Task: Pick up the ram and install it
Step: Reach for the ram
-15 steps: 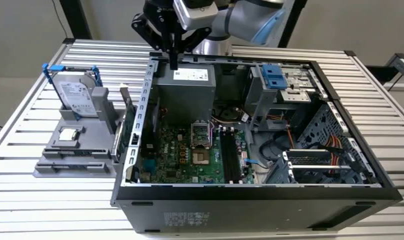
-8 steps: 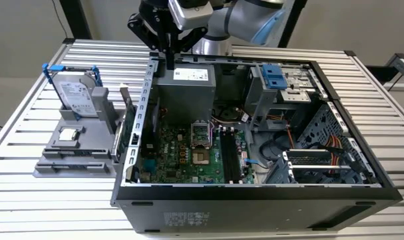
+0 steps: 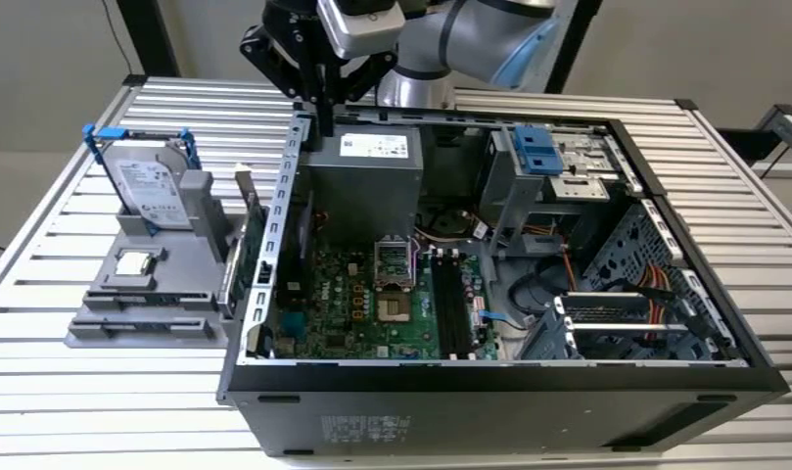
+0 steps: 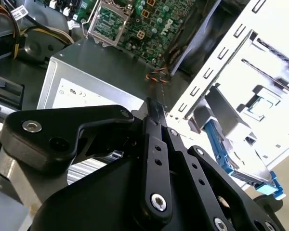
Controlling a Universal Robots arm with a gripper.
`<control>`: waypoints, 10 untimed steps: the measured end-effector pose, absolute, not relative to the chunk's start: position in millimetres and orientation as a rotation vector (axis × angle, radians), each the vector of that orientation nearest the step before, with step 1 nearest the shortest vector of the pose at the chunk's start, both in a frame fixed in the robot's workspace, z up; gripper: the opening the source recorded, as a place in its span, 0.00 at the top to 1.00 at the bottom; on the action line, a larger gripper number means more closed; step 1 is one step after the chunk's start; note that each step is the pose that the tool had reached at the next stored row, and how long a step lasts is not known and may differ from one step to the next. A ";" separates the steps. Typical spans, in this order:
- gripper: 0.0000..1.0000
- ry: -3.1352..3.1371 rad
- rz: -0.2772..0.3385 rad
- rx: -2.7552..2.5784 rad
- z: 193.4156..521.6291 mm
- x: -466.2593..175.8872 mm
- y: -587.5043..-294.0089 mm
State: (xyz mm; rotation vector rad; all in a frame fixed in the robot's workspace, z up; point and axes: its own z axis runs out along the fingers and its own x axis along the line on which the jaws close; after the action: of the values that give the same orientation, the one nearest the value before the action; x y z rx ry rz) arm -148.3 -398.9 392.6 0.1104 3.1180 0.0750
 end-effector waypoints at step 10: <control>1.00 3.118 0.075 0.110 392.6 -157.7 -398.9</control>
State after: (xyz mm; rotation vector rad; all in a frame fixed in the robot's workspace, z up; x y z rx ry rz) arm -157.7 -398.9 392.6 0.1104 3.1180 0.0750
